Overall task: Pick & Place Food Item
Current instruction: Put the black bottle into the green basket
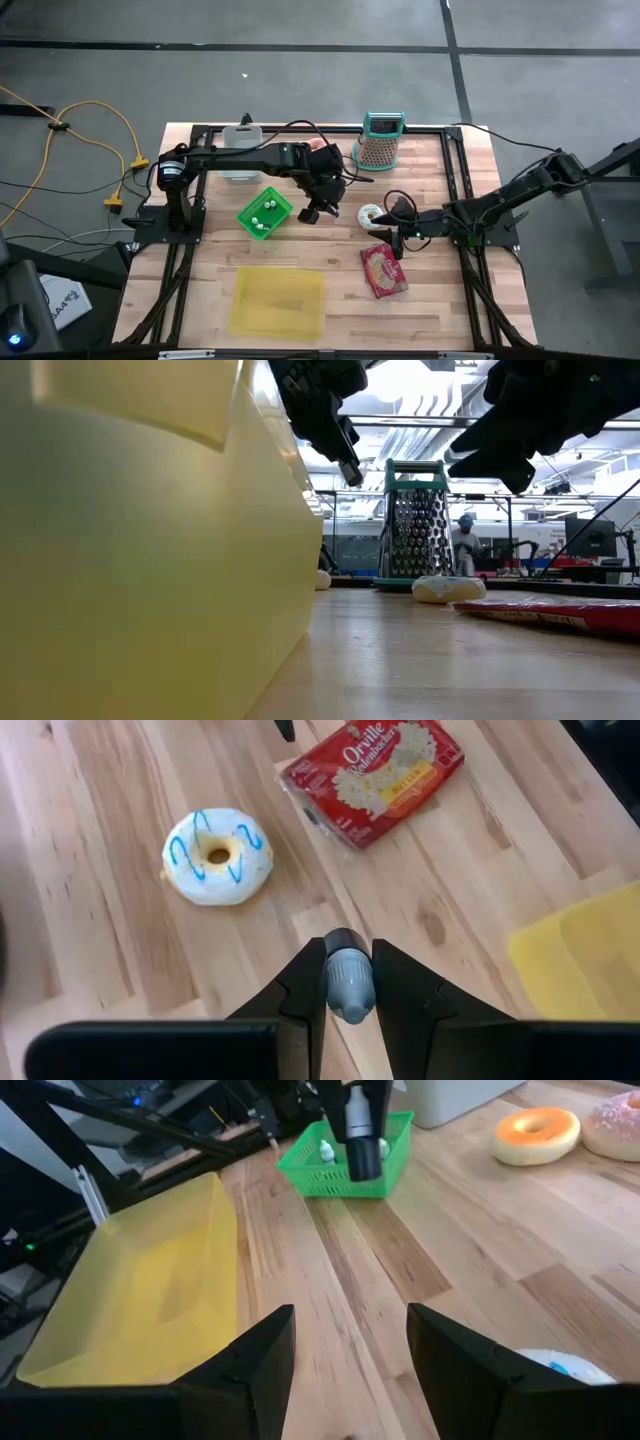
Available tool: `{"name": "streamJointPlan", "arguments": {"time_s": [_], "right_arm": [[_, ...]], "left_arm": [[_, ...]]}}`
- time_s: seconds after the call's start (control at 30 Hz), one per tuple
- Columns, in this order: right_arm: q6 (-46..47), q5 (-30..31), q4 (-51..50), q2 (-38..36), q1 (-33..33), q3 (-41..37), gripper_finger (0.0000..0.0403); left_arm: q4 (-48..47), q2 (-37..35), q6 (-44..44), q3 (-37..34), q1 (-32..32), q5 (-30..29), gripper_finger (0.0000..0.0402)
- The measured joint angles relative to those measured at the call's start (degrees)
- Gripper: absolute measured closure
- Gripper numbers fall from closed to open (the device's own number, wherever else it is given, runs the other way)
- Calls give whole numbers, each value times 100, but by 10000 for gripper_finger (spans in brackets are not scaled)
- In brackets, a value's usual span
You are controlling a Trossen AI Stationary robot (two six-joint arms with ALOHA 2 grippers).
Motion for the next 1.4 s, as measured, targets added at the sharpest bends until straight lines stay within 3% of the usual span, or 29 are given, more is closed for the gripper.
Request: {"name": "streamJointPlan", "arguments": {"time_s": [0.53,1.07,1.4], "right_arm": [[-11,-341,-180,0,13,0,223],[-13,-341,-177,0,13,-2,223],[-13,-342,-175,0,13,-2,223]], "left_arm": [[-4,0,-262,0,-22,-22,339],[-143,2,-1011,0,-9,-1083,339],[-587,-5,-1513,-427,316,-717,339]]}}
